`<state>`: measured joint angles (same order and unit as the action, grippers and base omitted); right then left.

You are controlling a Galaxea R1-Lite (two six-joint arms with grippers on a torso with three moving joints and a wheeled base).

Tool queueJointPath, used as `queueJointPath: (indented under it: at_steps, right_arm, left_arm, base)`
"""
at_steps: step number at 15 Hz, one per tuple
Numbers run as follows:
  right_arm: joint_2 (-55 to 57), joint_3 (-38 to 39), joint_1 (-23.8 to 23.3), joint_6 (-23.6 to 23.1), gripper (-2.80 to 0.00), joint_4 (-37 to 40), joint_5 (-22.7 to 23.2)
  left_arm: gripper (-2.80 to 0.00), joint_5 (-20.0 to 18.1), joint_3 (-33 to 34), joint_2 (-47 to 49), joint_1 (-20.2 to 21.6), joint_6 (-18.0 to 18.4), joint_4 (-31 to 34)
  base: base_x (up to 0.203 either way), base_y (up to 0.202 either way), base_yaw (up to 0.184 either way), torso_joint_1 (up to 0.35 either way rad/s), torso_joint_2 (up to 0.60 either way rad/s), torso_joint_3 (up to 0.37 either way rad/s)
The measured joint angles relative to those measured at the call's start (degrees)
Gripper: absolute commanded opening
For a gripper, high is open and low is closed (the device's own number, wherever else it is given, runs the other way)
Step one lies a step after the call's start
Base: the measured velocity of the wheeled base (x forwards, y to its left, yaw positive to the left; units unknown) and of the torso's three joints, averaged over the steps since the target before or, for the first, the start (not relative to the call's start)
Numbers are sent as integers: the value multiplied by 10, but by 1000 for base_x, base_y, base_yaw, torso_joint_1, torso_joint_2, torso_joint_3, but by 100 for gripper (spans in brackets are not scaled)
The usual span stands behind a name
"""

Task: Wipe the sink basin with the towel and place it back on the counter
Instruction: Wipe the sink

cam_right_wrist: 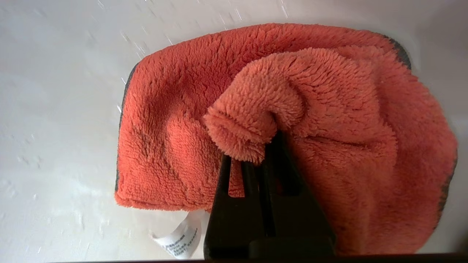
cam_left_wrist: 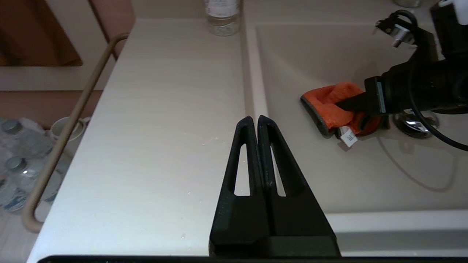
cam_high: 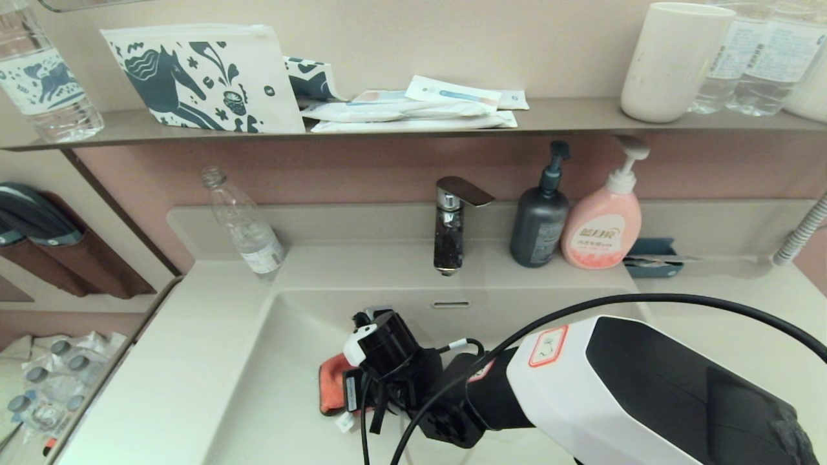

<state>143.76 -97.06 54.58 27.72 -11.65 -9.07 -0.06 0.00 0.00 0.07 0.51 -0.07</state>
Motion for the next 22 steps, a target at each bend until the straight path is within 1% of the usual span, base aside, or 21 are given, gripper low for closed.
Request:
queueJointPath:
  at_steps: [1,2,3,4,6,7,9,11,13,16,17,22]
  right_arm:
    - [6,-7,-1,-12,-280,-8,-2]
    - [9,-12,-3,-15,-280,-9,-3]
    - [10,-15,-7,-19,-280,-9,-4]
    - [11,-16,-12,-21,-280,-9,-8]
    - [9,-15,-18,-26,-280,-7,-40]
    - [7,-11,-23,-37,-280,-5,-56]
    - [1,-1,-33,-53,-280,-4,-71]
    - [-10,17,-43,-57,-280,-2,-83]
    - [-29,52,-51,-66,-280,-4,-90]
    - [-61,114,-69,-81,-280,-6,-124]
    - [-73,134,-76,-81,-280,-6,-128]
    - [-130,225,-128,-103,-280,-3,-130]
  left_arm:
    - [-280,16,0,0,0,0,0]
    - [-280,8,0,0,0,0,0]
    - [-280,-10,0,0,0,0,0]
    - [-280,-15,0,0,0,0,0]
    - [-280,-15,0,0,0,0,0]
    - [-280,-16,0,0,0,0,0]
    - [-280,-16,0,0,0,0,0]
    - [-280,-15,0,0,0,0,0]
    - [-280,-15,0,0,0,0,0]
    - [-280,-16,0,0,0,0,0]
    - [-280,-15,0,0,0,0,0]
    - [-280,-16,0,0,0,0,0]
  base:
    - [0,0,0,0,0,0]
    - [0,0,0,0,0,0]
    - [0,0,0,0,0,0]
    - [0,0,0,0,0,0]
    - [0,0,0,0,0,0]
    - [0,0,0,0,0,0]
    - [0,0,0,0,0,0]
    - [0,0,0,0,0,0]
    - [0,0,0,0,0,0]
    - [0,0,0,0,0,0]
    - [0,0,0,0,0,0]
    - [0,0,0,0,0,0]
